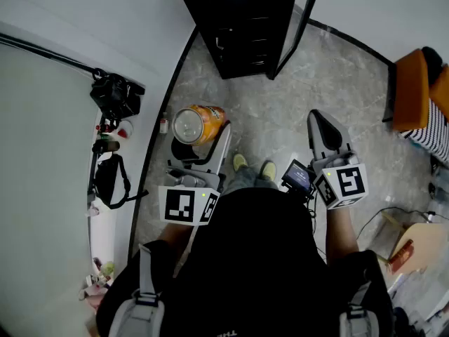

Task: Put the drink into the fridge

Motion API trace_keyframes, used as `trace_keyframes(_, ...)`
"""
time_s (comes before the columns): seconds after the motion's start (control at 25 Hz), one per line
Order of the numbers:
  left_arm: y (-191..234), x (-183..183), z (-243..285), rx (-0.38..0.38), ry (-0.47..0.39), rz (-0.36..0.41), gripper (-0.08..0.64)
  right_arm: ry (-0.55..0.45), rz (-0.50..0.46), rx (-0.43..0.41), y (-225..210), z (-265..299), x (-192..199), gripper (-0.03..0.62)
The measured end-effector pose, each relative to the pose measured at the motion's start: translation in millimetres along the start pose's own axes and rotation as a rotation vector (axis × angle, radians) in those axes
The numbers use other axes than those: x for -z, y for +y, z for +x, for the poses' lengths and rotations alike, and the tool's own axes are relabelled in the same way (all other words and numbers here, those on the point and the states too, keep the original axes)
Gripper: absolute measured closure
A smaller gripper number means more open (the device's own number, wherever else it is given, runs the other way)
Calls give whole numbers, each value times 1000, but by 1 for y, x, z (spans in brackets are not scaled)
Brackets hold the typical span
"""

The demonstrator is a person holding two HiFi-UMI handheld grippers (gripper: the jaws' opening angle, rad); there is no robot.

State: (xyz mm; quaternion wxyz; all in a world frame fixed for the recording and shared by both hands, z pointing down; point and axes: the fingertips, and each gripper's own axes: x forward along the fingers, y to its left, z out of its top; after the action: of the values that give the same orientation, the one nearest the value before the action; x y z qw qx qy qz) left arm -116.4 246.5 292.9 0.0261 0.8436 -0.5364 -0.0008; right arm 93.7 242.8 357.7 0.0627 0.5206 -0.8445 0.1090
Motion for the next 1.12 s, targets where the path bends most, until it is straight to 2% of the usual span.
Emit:
trace_keyframes(0.64, 36, -6, 14, 6, -47, 52, 230, -6, 18, 12, 12, 41, -9, 580)
trace_keyframes(1.12, 78, -3, 22, 12, -52, 36, 230, 40, -29, 32, 33, 80, -8, 580)
